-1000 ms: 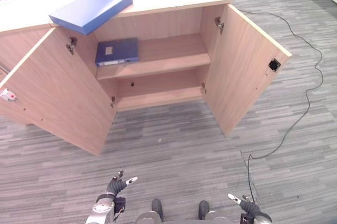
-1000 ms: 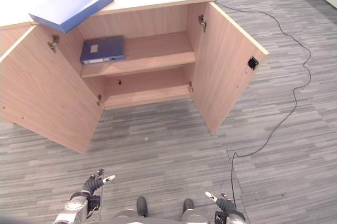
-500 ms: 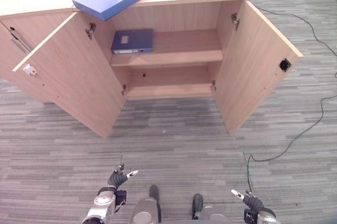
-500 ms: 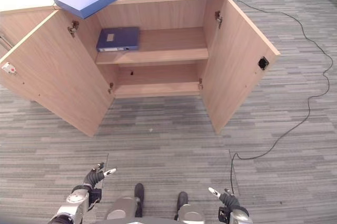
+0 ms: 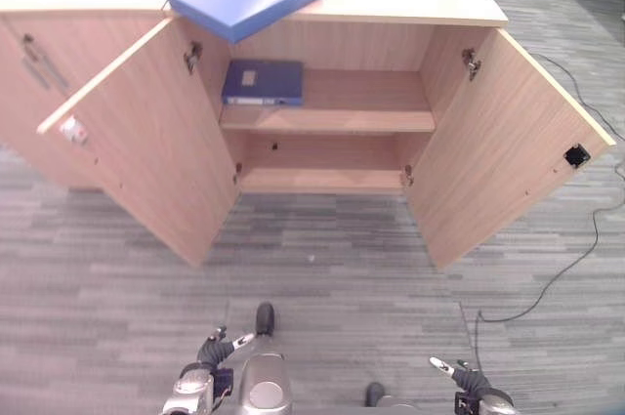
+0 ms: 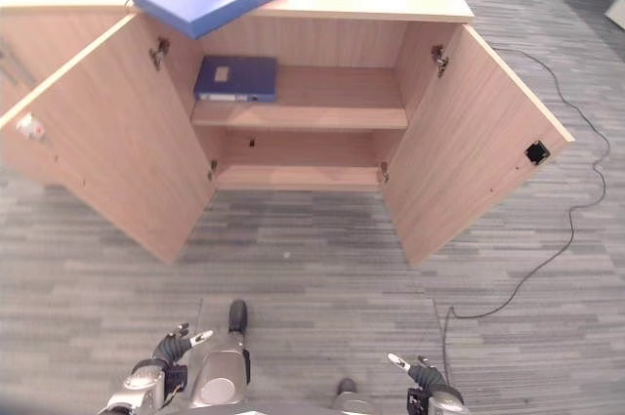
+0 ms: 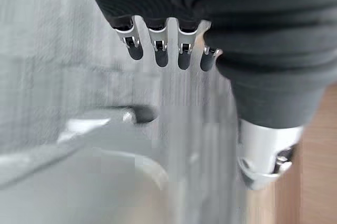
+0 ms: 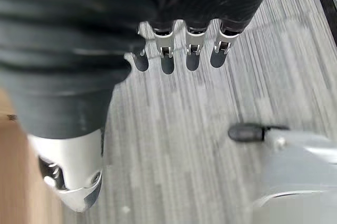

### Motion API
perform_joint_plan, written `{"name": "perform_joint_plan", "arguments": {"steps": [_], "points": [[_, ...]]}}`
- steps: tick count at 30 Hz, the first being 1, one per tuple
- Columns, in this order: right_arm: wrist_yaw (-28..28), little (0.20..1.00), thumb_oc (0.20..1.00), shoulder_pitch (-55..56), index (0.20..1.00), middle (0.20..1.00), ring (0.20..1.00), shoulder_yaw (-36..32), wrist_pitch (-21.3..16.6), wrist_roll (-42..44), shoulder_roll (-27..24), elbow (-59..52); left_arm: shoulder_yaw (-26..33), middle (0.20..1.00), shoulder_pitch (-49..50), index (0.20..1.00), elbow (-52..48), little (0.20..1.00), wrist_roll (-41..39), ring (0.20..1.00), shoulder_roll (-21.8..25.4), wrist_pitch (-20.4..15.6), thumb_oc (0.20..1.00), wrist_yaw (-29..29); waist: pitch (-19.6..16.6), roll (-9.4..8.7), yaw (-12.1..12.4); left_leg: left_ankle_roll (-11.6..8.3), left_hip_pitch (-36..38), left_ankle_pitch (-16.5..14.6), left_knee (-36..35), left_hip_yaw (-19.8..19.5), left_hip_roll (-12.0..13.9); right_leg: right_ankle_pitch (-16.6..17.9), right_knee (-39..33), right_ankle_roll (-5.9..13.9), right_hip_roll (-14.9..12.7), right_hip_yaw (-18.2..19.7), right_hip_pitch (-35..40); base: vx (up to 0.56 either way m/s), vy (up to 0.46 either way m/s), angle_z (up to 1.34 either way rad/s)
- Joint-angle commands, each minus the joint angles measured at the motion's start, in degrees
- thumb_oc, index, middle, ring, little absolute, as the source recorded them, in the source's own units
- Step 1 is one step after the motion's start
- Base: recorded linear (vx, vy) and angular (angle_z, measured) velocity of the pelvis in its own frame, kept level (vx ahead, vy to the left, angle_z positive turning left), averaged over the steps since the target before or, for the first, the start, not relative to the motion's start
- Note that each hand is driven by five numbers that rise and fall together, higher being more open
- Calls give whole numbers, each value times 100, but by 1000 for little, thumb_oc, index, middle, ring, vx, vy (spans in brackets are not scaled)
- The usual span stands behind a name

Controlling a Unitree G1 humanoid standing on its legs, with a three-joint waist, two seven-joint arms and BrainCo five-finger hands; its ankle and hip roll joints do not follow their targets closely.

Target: Put the empty folder in the office cabinet

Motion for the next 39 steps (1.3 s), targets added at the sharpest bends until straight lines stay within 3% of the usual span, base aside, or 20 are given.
{"name": "perform_joint_plan", "arguments": {"steps": [1, 2, 3, 4, 5, 6, 8, 10, 11, 13, 15, 16, 18, 20, 21, 22, 24, 29, 36, 39], "points": [[68, 1000, 1000, -255, 1000, 1000, 1000, -75, -139, -181, -4, -204, -73, 1000, 48, 1000, -305, 1000, 156, 1000, 238, -137, 1000, 38, -174, -158, 300, -145, -666, 876, -754, -318, 288, -204, -385, 438, 55, -59, 891, 316, 264, 10], [67, 1000, 1000, -254, 1000, 1000, 1000, -75, -140, -181, 1, -204, -73, 1000, 49, 1000, -306, 1000, 156, 1000, 243, -136, 1000, 37, -184, -172, 301, -142, -679, 866, -743, -311, 278, -209, -382, 443, 43, -59, 881, 386, 343, -1], [53, 1000, 1000, -321, 1000, 1000, 1000, -82, -144, -140, 77, -188, -21, 1000, 12, 1000, -303, 1000, 110, 1000, 310, -142, 1000, 83, -233, -291, 335, -16, -676, 728, -625, -291, 133, 245, -191, 581, -105, 17, 679, 191, 163, -8], [52, 1000, 1000, -323, 1000, 1000, 1000, -81, -144, -140, 81, -187, -21, 1000, 12, 1000, -303, 1000, 110, 1000, 314, -141, 1000, 83, -241, -303, 340, -11, -687, 721, -617, -281, 127, 247, -194, 587, -117, 22, 669, 241, 221, -8], [52, 1000, 1000, -354, 1000, 1000, 1000, -93, -143, -125, 108, -179, -21, 1000, -11, 1000, -324, 1000, 120, 1000, 346, -135, 1000, 86, -247, -341, 352, 60, -689, 628, -553, -233, 69, 517, -78, 656, -175, 23, 595, 212, 227, -1], [49, 1000, 1000, -410, 1000, 1000, 1000, -118, -156, -84, 133, -226, -52, 1000, -88, 1000, -398, 1000, 115, 1000, 421, -134, 1000, 74, -258, -410, 350, 199, -674, 457, -510, -133, -61, 1137, 324, 727, -267, 1, 369, 260, 310, -9], [38, 1000, 1000, -527, 1000, 1000, 1000, -110, -161, -56, 92, -285, -113, 1000, -191, 1000, -507, 1000, 86, 1000, 496, -139, 1000, 83, -188, -336, 286, 353, -569, 309, -535, -54, -154, 1882, 1105, 741, -330, -63, -70, 200, 338, -7], [28, 1000, 1000, -577, 1000, 1000, 1000, -91, -162, -64, 91, -305, -140, 1000, -256, 1000, -551, 1000, 86, 1000, 532, -136, 1000, 85, -141, -251, 250, 435, -442, 233, -595, -4, -166, 1991, 1457, 740, -359, -226, -267, 131, 284, 1], [9, 1000, 1000, -621, 1000, 1000, 1000, -104, -179, -47, 106, -346, -172, 1000, -302, 1000, -646, 1000, 78, 1000, 559, -126, 1000, 98, -61, -64, 137, 570, -137, 114, -749, 50, -183, 2109, 2039, 705, -285, -491, -535, 112, 224, 7], [-5, 1000, 1000, -649, 1000, 1000, 1000, -104, -190, -23, 125, -369, -168, 1000, -323, 1000, -638, 1000, 59, 1000, 540, -127, 1000, 109, 5, -8, 36, 635, 96, 77, -921, 41, -281, 1946, 2382, 693, -197, -502, -748, 188, 251, 11], [-16, 1000, 1000, -636, 1000, 1000, 1000, -113, -215, 57, 122, -424, -163, 1000, -355, 1000, -665, 1000, 35, 1000, 478, -130, 1000, 137, 96, 163, -168, 692, 547, -28, -1199, 51, -434, 1503, 2309, 602, 155, -692, -1295, 299, 242, -9], [-16, 1000, 1000, -634, 1000, 1000, 1000, -110, -215, 58, 120, -426, -161, 1000, -353, 1000, -665, 1000, 35, 1000, 476, -131, 1000, 138, 115, 153, -191, 691, 568, -41, -1194, 34, -452, 1473, 2325, 603, 136, -711, -1266, 273, 143, -14], [-69, 1000, 1000, -612, 1000, 1000, 1000, -136, -200, 26, 79, -411, -263, 1000, -397, 1000, -745, 1000, 63, 1000, 430, -129, 1000, 136, 185, 240, -309, 616, 883, -220, -1308, 67, -492, 950, 1374, 434, -15, -1387, -1542, 277, 14, 19], [-75, 1000, 1000, -618, 1000, 1000, 1000, -143, -195, 29, 71, -408, -291, 1000, -409, 1000, -752, 1000, 77, 1000, 415, -130, 1000, 137, 230, 247, -380, 585, 973, -266, -1319, 24, -498, 943, 1062, 426, -14, -1416, -1558, 214, -49, 22], [-86, 1000, 1000, -596, 1000, 1000, 1000, -188, -192, 62, 32, -404, -383, 1000, -456, 1000, -754, 1000, 163, 1000, 377, -140, 1000, 124, 265, 216, -502, 554, 1099, -358, -1339, -55, -599, 1093, 348, 466, -32, -1215, -1673, 227, -89, 11], [-91, 1000, 1000, -577, 1000, 1000, 1000, -220, -192, 89, 17, -380, -404, 1000, -482, 1000, -737, 1000, 219, 1000, 361, -155, 1000, 131, 305, 216, -579, 534, 1188, -401, -1341, -117, -626, 1223, 84, 509, -11, -1039, -1693, 282, -113, 27], [-74, 1000, 1000, -570, 1000, 1000, 1000, -236, -177, 102, 3, -336, -419, 1000, -482, 1000, -715, 1000, 288, 1000, 328, -165, 1000, 133, 345, 213, -667, 513, 1276, -453, -1321, -155, -643, 1434, -116, 581, -14, -750, -1740, 140, -68, 54], [-36, 1000, 1000, -508, 1000, 1000, 1000, -251, -158, 41, -20, -251, -378, 1000, -407, 1000, -656, 1000, 360, 1000, 298, -195, 1000, 117, 273, 165, -676, 475, 1398, -571, -1312, -127, -664, 1612, -448, 587, -98, -564, -1550, 110, -109, 29], [68, 1000, 1000, -407, 1000, 1000, 1000, -128, -123, -245, -162, -243, -286, 1000, -129, 1000, -572, 1000, 394, 1000, 197, -154, 1000, 88, 41, 330, -692, 244, 1709, -697, -1239, -158, -316, 1459, -615, 441, 61, -623, -1176, 129, -196, -26], [108, 1000, 1000, -398, 1000, 1000, 1000, -92, -137, -267, -238, -280, -291, 1000, -83, 1000, -555, 1000, 376, 1000, 148, -135, 1000, 98, 21, 445, -724, 63, 1767, -664, -1080, -237, -27, 1230, -612, 293, 260, -719, -997, 101, -278, -10]]}}
